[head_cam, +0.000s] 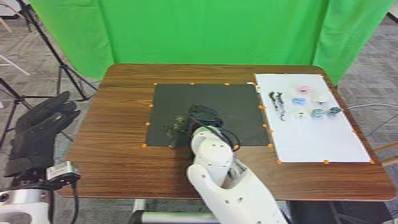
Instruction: Arrange flowers
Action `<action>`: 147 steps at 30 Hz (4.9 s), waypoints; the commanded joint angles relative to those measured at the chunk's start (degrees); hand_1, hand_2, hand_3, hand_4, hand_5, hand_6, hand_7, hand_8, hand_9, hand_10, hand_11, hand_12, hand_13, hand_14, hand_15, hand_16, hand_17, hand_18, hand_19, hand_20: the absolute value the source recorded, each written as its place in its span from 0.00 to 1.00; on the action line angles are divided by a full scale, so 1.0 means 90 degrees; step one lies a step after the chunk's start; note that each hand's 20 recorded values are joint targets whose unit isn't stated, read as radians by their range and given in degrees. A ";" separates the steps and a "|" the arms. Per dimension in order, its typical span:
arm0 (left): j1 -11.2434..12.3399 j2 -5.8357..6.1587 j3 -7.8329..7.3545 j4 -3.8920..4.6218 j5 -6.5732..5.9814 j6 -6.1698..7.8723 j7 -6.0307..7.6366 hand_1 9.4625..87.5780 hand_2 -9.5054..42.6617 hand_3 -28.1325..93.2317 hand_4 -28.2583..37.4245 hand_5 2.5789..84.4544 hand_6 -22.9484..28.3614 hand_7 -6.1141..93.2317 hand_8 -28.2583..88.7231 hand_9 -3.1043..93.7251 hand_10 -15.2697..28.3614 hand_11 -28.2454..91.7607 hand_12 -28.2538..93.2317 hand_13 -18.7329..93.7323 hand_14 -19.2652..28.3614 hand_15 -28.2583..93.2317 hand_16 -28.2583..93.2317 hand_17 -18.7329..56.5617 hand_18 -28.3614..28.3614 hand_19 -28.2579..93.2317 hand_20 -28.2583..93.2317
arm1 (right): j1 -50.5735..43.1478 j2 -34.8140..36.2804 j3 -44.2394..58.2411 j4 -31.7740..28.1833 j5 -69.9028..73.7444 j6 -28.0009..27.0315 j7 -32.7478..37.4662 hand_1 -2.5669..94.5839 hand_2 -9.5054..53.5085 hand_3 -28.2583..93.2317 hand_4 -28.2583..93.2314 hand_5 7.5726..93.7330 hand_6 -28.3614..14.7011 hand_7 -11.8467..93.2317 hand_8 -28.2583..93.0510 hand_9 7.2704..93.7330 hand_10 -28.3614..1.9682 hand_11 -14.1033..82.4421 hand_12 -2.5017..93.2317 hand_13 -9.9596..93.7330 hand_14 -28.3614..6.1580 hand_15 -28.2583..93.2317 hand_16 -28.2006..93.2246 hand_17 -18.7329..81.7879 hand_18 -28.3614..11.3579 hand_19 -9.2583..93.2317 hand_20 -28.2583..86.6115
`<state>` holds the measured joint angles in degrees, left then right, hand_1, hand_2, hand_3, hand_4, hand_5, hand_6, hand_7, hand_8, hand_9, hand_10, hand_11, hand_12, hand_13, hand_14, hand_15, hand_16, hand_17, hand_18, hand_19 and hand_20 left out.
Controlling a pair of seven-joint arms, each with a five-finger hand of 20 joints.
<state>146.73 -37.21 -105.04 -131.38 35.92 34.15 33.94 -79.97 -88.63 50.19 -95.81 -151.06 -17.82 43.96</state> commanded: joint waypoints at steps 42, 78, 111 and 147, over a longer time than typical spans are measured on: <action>0.0128 -0.0109 -0.0202 -0.0011 0.0128 -0.0158 -0.0259 0.27 0.23 0.90 0.21 0.41 0.61 0.24 0.14 0.35 0.77 0.56 0.29 0.33 0.88 0.74 0.10 0.09 0.86 0.68 0.30 | 0.0036 0.0388 -0.0166 -0.0420 0.0930 0.0234 0.0925 0.38 0.04 0.82 0.07 0.86 0.40 0.26 0.16 1.00 0.58 0.62 0.24 1.00 0.71 0.78 0.38 0.60 0.06 0.93 0.12; 0.0520 -0.0204 -0.0481 -0.0105 0.0027 -0.0136 -0.0156 0.27 0.24 0.91 0.22 0.42 0.62 0.24 0.14 0.35 0.77 0.56 0.29 0.33 0.88 0.74 0.10 0.09 0.86 0.68 0.30 | -0.0406 0.0240 0.0275 -0.1130 0.1468 -0.0192 0.0923 0.33 0.15 0.82 0.07 0.79 0.25 0.22 0.15 1.00 0.58 0.67 0.18 1.00 0.72 0.81 0.34 0.66 0.13 0.92 0.05; 0.0452 -0.0213 -0.0385 -0.0075 0.0058 -0.0179 -0.0163 0.27 0.24 0.91 0.22 0.42 0.62 0.24 0.14 0.35 0.77 0.56 0.29 0.33 0.88 0.74 0.10 0.09 0.86 0.68 0.30 | -0.0383 0.0345 0.0144 -0.0760 0.0759 0.0414 0.0774 0.52 0.33 0.90 0.02 0.87 0.32 0.24 0.25 1.00 0.65 0.70 0.16 1.00 0.74 0.82 0.32 0.76 0.31 0.88 0.00; 0.0462 -0.0347 -0.0296 -0.0063 0.0131 -0.0162 0.0061 0.25 0.22 0.88 0.17 0.41 0.62 0.24 0.14 0.34 0.76 0.55 0.30 0.32 0.88 0.74 0.10 0.09 0.86 0.68 0.30 | 0.1361 0.2626 0.0802 -0.0337 0.2762 0.1481 0.0810 0.34 0.15 0.86 0.05 0.57 0.34 0.30 0.15 0.53 0.10 0.60 0.23 0.67 0.30 0.86 0.36 0.58 0.13 0.94 0.03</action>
<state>151.56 -40.06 -108.08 -132.03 35.95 33.23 34.89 -69.80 -67.68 56.76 -102.36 -128.38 -5.13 49.54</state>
